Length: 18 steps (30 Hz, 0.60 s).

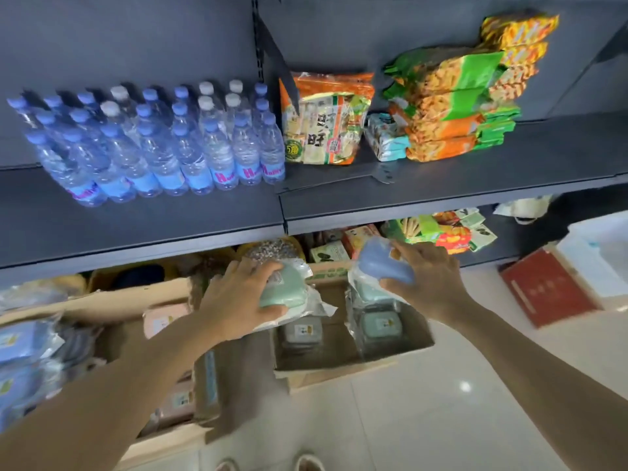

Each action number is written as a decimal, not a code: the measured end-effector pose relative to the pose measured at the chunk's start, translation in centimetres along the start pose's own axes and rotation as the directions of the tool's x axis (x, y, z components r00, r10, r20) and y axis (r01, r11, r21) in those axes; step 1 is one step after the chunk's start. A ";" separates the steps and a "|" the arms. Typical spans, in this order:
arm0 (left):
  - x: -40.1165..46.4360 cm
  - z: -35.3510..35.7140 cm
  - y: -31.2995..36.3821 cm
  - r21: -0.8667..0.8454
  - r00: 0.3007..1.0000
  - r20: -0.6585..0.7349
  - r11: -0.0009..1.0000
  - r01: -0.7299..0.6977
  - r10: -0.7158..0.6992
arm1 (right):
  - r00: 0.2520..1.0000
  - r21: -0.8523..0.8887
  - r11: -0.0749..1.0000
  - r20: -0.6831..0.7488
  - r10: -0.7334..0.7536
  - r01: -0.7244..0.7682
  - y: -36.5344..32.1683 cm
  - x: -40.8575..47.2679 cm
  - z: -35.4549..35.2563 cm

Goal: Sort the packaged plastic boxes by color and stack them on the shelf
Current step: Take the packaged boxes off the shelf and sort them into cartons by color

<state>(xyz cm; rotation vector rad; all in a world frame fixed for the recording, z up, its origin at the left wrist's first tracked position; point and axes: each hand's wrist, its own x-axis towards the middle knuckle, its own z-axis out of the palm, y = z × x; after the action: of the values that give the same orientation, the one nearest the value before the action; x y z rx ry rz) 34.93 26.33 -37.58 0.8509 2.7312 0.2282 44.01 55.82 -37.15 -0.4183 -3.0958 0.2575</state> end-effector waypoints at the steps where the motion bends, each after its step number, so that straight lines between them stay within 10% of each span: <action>1: 0.7 0.6 0.9 -0.005 1.000 0.007 1.000 -0.018 0.018 | 0.999 0.006 0.999 -0.008 0.036 -0.036 1.2 -0.1 0.3; 18: 17.5 20.5 13.8 -0.185 0.919 0.263 0.950 -0.250 0.293 | 0.874 0.178 0.863 -0.025 0.485 -0.474 14.5 -0.9 11.0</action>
<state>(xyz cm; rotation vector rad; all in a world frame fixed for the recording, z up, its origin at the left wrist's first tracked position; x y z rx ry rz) 34.62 49.10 -57.54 1.1245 2.2920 0.3297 48.40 67.64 -50.35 -1.1627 -2.8161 0.4870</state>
